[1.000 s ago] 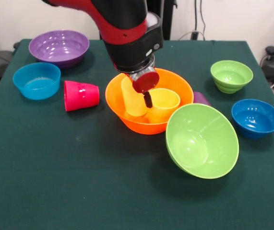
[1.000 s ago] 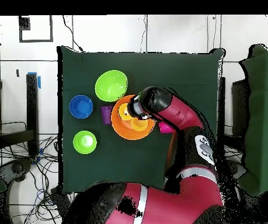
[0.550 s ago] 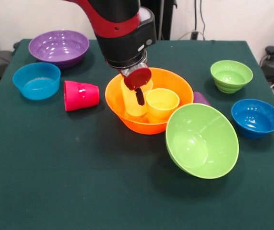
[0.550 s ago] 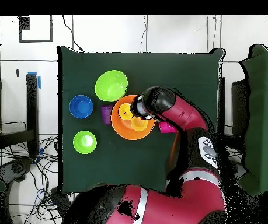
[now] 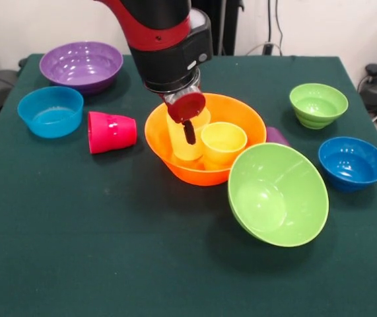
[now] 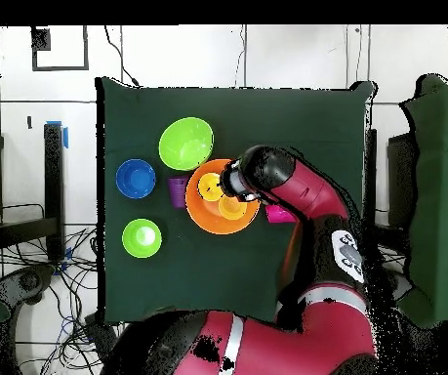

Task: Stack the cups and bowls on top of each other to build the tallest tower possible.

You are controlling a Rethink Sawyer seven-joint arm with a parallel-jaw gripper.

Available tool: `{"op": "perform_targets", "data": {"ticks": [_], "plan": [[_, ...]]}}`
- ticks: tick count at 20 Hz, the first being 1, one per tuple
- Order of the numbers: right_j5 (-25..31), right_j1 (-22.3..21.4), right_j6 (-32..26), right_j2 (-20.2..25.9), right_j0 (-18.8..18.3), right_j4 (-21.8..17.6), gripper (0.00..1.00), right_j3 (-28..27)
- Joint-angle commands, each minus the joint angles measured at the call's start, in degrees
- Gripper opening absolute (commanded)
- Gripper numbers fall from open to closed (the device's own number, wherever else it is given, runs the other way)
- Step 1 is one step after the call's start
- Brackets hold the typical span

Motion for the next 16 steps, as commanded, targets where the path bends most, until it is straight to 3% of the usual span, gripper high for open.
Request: {"op": "perform_targets", "data": {"ticks": [1,11,16], "plan": [[7.69,-1.06,8.15,0.61,3.59,-1.47,1.0,-5.79],[13.26,-0.16,11.51,-1.54,5.86,0.37,1.0,-13.57],[18.2,3.78,14.31,-3.61,6.97,0.15,1.0,-23.11]]}}
